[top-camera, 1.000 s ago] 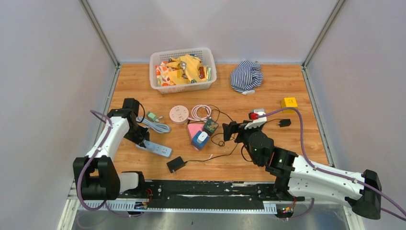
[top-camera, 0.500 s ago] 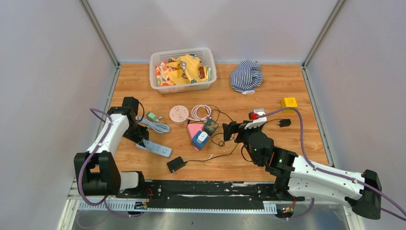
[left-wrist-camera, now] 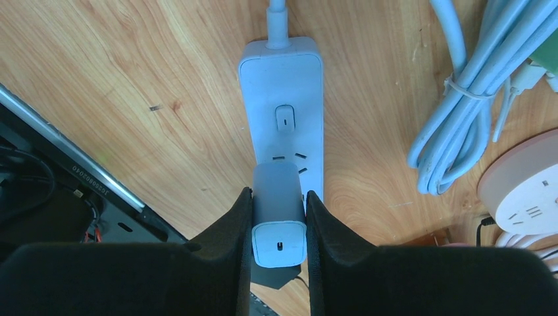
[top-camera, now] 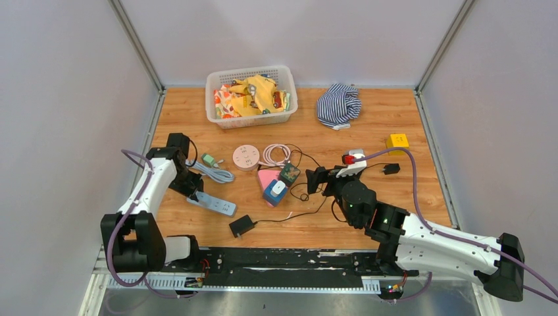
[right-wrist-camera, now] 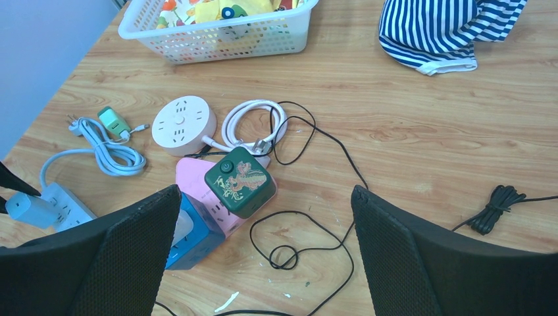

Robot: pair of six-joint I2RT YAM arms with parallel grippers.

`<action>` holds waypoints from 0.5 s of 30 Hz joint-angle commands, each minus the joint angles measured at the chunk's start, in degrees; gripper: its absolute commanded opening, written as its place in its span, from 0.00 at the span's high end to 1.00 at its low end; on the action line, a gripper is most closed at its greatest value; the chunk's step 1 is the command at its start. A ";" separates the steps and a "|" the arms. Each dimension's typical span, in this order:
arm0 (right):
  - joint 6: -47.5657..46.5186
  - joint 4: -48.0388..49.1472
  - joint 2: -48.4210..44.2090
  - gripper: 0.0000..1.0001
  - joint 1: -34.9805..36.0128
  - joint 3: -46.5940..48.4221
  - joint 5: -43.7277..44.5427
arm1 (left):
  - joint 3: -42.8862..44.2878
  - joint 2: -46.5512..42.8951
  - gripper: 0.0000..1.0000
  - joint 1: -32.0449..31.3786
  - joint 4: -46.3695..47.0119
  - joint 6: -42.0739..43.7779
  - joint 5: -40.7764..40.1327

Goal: Insert the plug
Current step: Insert the plug into the socket.

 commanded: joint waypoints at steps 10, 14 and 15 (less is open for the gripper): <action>1.63 -1.09 -0.74 0.01 -0.62 -0.52 1.43 | 0.00 -0.46 1.00 0.73 -0.78 -0.33 -1.69; 1.80 -1.00 -0.48 0.01 -0.65 -0.53 1.51 | -0.01 -0.11 1.00 0.69 -0.78 -0.31 -1.81; 1.75 -1.00 -0.42 0.01 -0.64 -0.46 1.51 | -0.08 -0.13 1.00 0.74 -0.69 -0.47 -1.74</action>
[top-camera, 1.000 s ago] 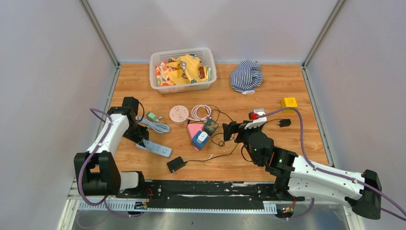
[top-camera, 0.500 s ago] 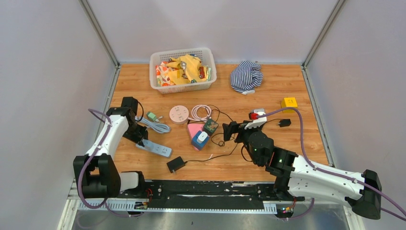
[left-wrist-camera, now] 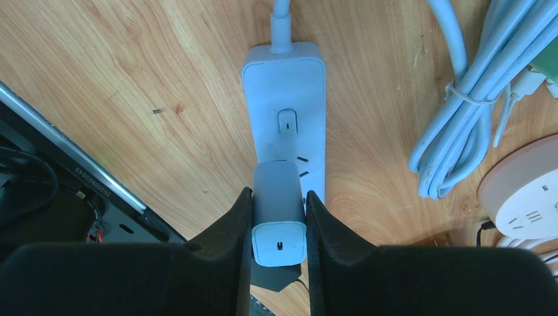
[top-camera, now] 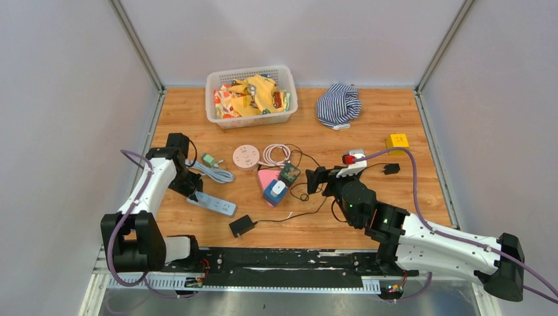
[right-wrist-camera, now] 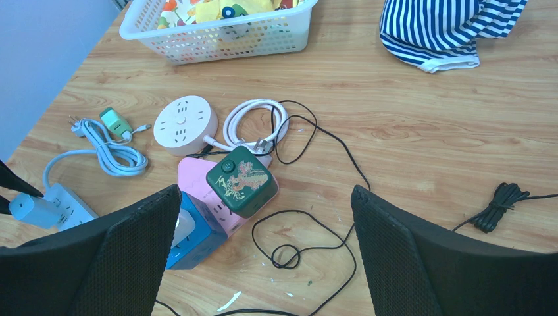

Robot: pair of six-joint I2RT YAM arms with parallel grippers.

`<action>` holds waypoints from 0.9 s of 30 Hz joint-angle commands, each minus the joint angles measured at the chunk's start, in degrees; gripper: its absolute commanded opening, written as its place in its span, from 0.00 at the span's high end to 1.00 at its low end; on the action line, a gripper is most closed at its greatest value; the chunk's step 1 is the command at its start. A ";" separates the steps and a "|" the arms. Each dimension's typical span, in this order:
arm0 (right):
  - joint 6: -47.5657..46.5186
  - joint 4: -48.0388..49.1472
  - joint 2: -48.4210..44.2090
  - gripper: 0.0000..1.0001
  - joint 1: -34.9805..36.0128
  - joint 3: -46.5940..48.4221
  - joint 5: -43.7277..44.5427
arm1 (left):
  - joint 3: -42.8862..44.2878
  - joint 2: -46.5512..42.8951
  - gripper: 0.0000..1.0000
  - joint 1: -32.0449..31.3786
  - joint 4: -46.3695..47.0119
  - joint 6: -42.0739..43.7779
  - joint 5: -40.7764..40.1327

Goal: Insert the plug
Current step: Insert the plug into the socket.

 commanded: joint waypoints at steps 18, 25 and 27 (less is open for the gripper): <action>0.68 -0.61 -0.08 0.01 -0.68 -0.14 1.24 | -0.97 1.59 1.00 0.48 -0.40 -0.63 1.13; 0.84 -0.70 -0.37 0.01 -0.67 -0.24 1.07 | -0.87 1.62 1.00 0.48 -0.25 -1.12 1.14; 0.68 -0.70 -0.14 0.01 -0.68 -0.09 0.98 | -0.89 2.13 1.00 0.44 -0.22 -0.85 1.81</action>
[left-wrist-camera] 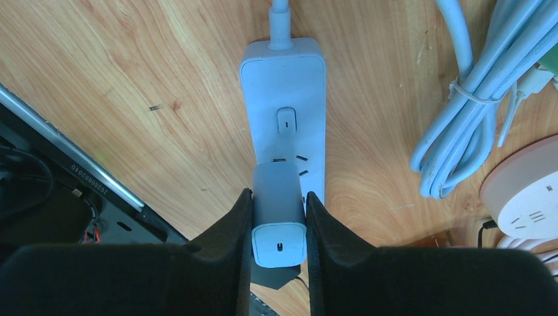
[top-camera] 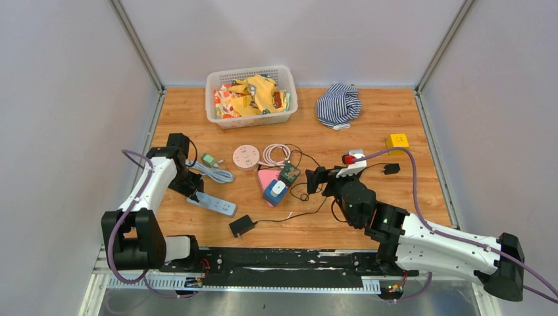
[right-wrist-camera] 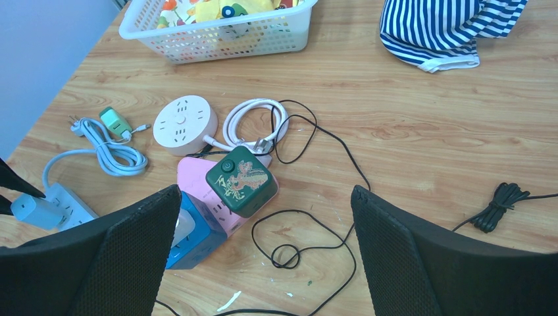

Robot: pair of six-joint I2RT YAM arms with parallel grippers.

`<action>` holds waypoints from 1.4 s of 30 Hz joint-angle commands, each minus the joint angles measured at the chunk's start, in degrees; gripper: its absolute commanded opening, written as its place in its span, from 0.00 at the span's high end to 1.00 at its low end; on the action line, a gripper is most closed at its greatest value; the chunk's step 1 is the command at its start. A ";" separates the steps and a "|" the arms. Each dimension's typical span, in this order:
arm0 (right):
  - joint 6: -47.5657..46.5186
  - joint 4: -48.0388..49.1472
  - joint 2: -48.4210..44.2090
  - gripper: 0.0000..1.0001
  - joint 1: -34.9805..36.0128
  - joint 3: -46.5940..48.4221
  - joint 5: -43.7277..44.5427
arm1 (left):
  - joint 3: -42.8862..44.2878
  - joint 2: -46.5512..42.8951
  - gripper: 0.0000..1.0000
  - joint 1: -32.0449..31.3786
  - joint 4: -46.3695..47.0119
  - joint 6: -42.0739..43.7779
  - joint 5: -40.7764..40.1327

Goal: Insert the plug
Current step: Insert the plug into the socket.

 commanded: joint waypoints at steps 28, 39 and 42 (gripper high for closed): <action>0.04 -0.35 2.34 0.01 -0.72 1.01 0.39 | -2.16 5.72 1.00 0.31 -0.34 -0.36 0.21; 0.35 -0.43 1.69 0.01 -0.68 -0.06 1.00 | -2.44 6.72 1.00 0.34 -0.36 0.83 0.69; 0.48 -0.43 1.48 0.01 -0.64 -0.17 1.09 | -2.01 4.99 1.00 0.28 -0.34 0.90 1.06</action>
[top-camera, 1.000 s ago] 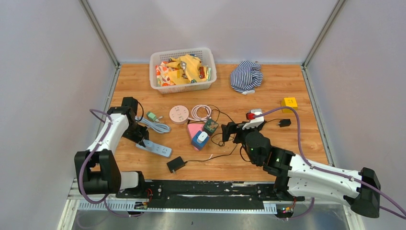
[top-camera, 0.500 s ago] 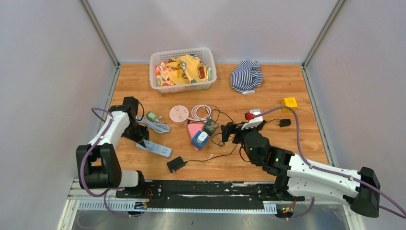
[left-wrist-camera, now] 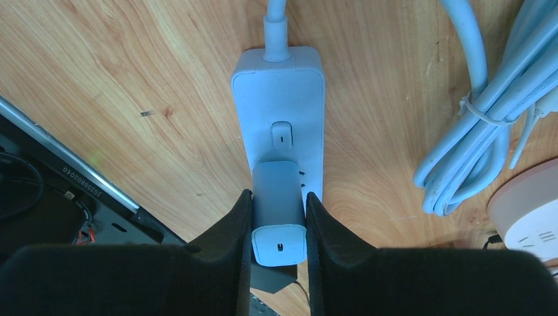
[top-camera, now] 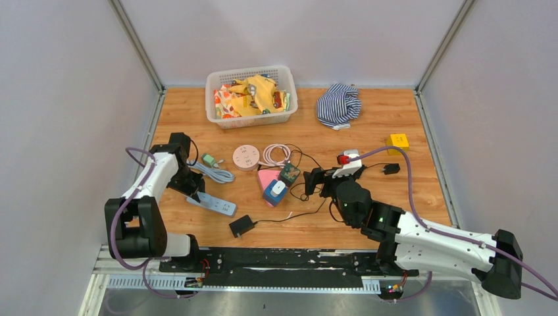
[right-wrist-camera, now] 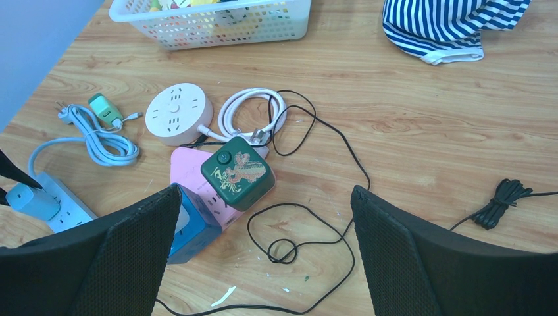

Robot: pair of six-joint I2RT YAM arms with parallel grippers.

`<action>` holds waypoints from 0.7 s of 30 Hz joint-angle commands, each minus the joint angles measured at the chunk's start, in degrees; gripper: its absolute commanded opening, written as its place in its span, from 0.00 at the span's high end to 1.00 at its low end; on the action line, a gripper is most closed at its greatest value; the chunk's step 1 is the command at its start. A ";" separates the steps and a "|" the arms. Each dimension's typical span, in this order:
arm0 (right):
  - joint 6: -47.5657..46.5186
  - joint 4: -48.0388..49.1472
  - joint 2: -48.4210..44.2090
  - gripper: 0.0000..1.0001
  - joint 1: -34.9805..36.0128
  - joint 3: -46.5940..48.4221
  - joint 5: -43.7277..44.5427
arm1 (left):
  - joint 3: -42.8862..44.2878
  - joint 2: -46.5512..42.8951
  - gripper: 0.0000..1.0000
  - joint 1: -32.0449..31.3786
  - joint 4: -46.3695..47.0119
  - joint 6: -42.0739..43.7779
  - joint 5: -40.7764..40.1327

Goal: Insert the plug
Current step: Insert the plug into the socket, then press the plug into the socket.

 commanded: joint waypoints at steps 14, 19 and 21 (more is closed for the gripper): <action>1.18 -1.74 -3.20 0.01 -0.66 -0.78 1.59 | -0.46 -7.75 0.27 -0.08 -2.13 0.64 1.35; 1.35 -1.86 -3.41 0.02 -0.72 -0.80 1.65 | -0.23 -8.35 0.12 -0.11 -2.09 1.04 2.95; 1.64 -1.94 -3.05 0.01 -0.64 -0.62 1.31 | 0.15 -9.31 0.15 -0.08 -2.06 1.44 2.28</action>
